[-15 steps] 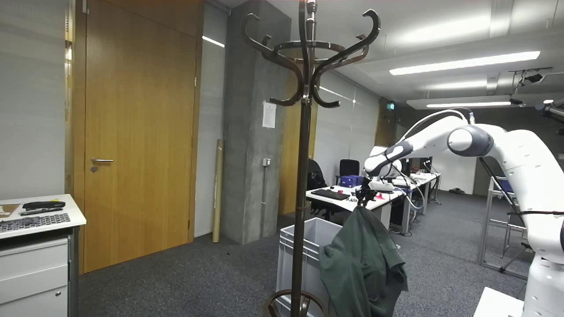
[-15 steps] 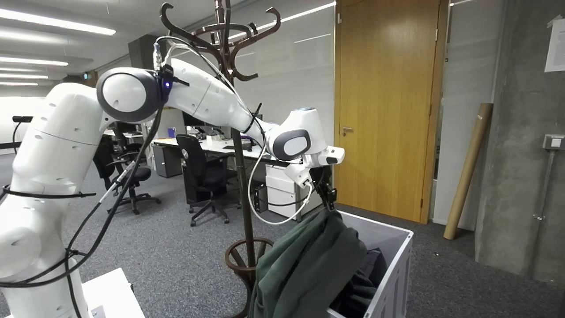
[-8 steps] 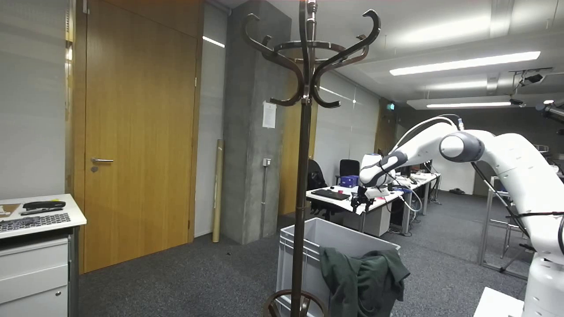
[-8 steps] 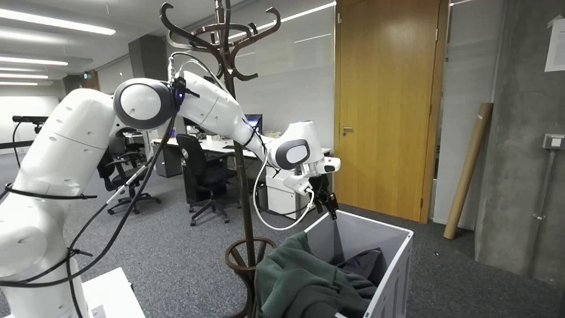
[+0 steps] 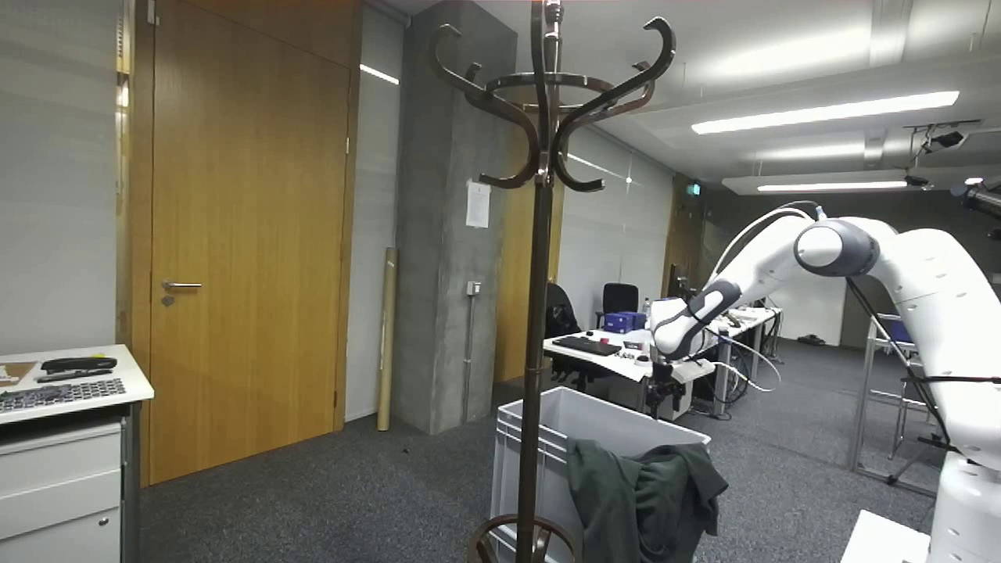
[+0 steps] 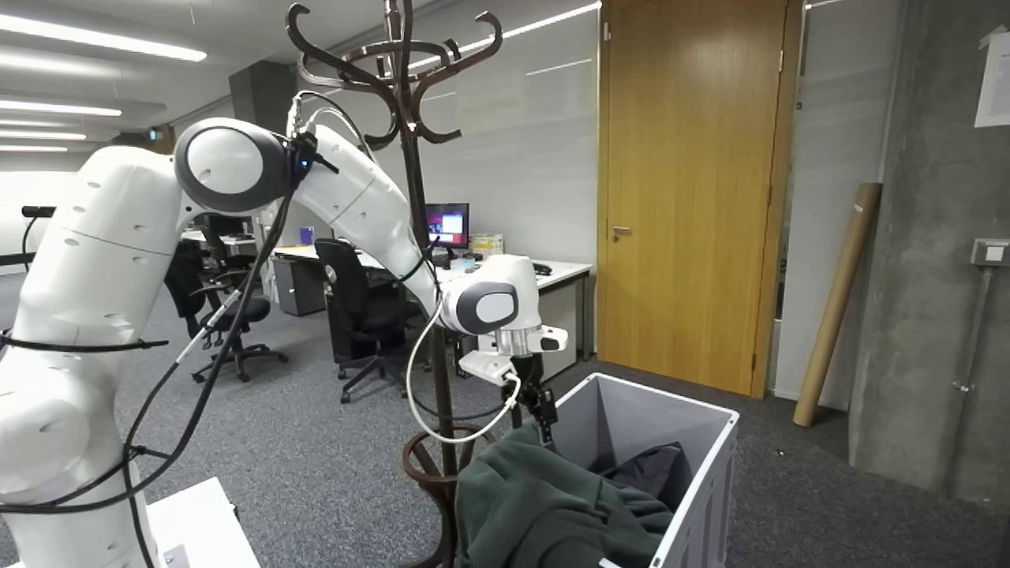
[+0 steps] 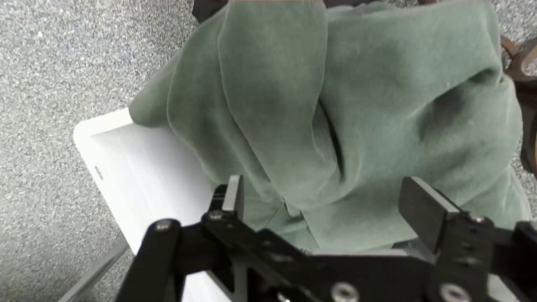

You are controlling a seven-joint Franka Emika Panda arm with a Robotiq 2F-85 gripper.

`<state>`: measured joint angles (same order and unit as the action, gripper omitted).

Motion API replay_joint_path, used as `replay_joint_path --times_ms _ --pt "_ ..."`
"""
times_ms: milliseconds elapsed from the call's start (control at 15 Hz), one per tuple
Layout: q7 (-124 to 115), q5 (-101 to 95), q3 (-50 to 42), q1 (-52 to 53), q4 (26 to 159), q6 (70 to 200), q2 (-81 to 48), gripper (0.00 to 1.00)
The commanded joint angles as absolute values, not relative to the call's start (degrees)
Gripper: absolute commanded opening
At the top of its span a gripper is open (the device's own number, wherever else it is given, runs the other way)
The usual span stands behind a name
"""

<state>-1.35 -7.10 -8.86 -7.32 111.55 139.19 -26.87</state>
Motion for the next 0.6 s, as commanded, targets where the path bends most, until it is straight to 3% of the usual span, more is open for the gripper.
replay_joint_path --times_ms 0,533 --pt "-1.3 -10.1 -10.4 -6.7 122.9 138.1 -17.6 1.0" --pt "1.0 -11.1 -11.2 -8.9 134.4 144.0 -12.9 1.0"
